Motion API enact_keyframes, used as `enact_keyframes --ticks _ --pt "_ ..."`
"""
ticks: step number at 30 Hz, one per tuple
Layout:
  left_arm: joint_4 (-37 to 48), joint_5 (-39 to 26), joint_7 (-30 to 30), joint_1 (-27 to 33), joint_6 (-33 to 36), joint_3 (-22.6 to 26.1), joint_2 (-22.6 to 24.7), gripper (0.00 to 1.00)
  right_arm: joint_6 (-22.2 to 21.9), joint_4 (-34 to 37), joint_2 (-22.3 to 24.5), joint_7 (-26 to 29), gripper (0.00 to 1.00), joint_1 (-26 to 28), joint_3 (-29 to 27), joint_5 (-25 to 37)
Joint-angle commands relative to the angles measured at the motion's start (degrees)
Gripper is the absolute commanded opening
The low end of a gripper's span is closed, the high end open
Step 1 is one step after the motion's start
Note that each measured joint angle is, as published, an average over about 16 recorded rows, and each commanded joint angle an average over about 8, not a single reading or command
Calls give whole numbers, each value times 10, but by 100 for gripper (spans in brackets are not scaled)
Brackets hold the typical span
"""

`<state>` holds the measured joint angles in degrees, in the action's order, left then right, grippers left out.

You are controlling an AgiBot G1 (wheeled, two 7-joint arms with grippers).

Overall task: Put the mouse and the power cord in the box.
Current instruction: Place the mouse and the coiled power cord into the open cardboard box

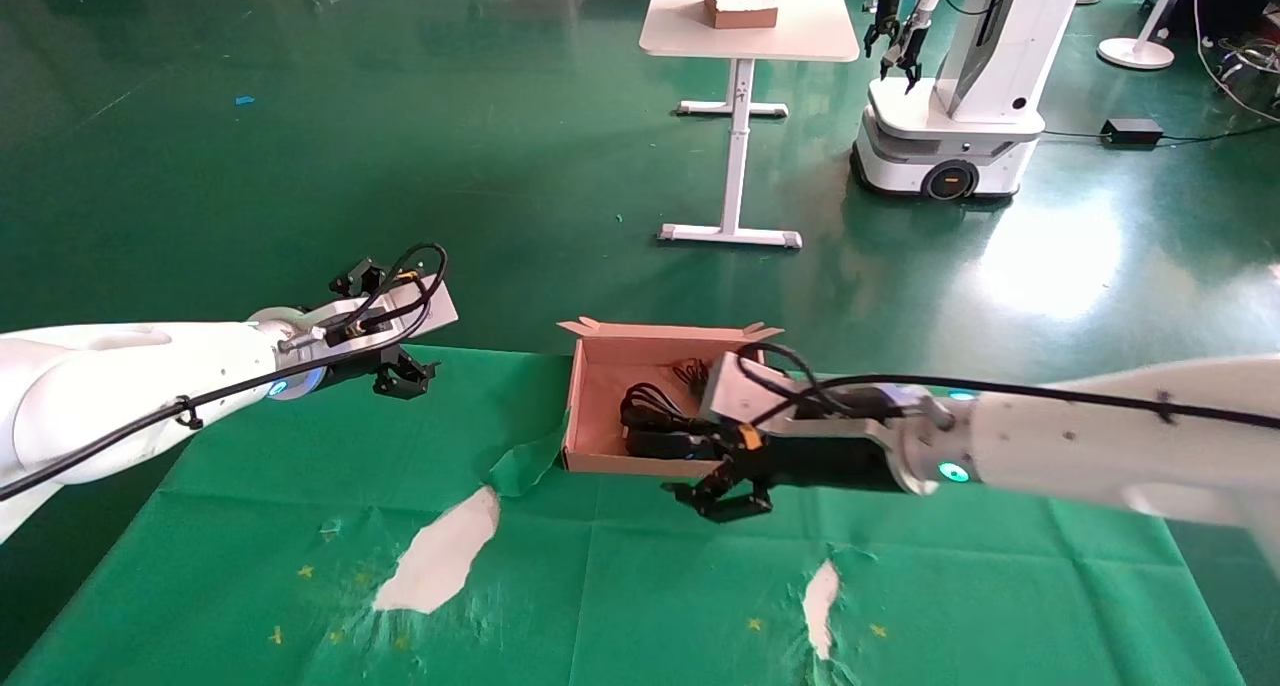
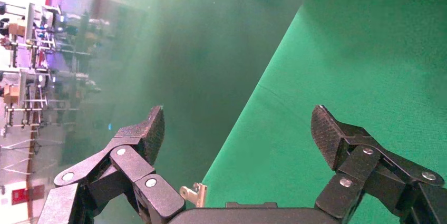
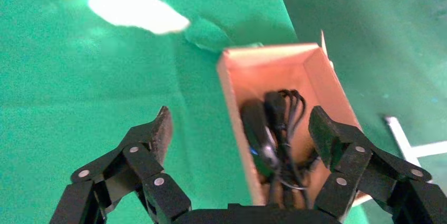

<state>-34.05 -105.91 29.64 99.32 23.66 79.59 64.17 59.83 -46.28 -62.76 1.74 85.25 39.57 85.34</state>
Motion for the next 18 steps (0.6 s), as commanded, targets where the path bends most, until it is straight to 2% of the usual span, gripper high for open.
enact_keyframes --ticks 1,10,18 --pt "0 0 0 0 0 0 0 100 14 -14 14 5 100 -12 -12 -23" --pt "-3 4 -1 -2 4 -4 -2 100 75 -79 80 26 100 -68 -68 -125" --pt "-43 69 -20 -41 67 -69 -32 100 129 -136 138 45 100 -118 -117 -217"
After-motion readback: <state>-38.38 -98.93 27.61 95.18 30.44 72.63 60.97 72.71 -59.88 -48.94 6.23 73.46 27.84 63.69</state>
